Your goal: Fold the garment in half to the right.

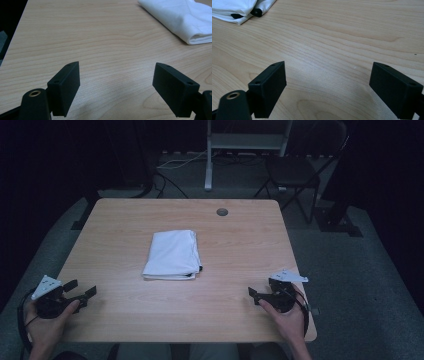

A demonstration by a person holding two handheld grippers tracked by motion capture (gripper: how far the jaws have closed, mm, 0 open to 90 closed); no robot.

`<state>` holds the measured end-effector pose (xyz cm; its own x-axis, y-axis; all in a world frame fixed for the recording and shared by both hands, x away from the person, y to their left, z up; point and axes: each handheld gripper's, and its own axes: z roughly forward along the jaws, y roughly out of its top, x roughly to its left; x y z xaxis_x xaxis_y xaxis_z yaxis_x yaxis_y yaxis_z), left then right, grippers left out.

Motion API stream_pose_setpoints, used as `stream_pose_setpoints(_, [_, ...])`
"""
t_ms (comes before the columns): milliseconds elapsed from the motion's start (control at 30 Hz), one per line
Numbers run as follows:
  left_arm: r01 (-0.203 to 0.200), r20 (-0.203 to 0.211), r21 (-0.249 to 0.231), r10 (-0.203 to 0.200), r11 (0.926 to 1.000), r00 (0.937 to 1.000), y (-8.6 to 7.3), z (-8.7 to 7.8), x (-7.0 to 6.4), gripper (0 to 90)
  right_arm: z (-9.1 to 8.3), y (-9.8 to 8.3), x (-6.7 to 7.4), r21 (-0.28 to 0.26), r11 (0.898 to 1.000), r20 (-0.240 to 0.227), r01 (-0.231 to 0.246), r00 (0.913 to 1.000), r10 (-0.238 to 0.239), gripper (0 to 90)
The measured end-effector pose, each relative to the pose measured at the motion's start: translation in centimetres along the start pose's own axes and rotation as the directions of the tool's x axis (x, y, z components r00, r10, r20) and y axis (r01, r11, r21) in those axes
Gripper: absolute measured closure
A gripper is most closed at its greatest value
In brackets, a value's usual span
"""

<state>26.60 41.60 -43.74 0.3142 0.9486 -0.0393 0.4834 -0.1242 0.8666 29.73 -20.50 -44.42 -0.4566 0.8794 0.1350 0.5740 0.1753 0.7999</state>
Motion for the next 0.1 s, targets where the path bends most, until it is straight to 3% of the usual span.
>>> stream_pose_setpoints(100, [0.000, -0.001, -0.004, 0.000, 1.0000, 1.0000, 0.00, 0.00, -0.01, 21.5, 0.00, 0.00, -0.04, -0.001, 1.000, -0.003, -0.002, 1.0000, 0.002, 13.2])
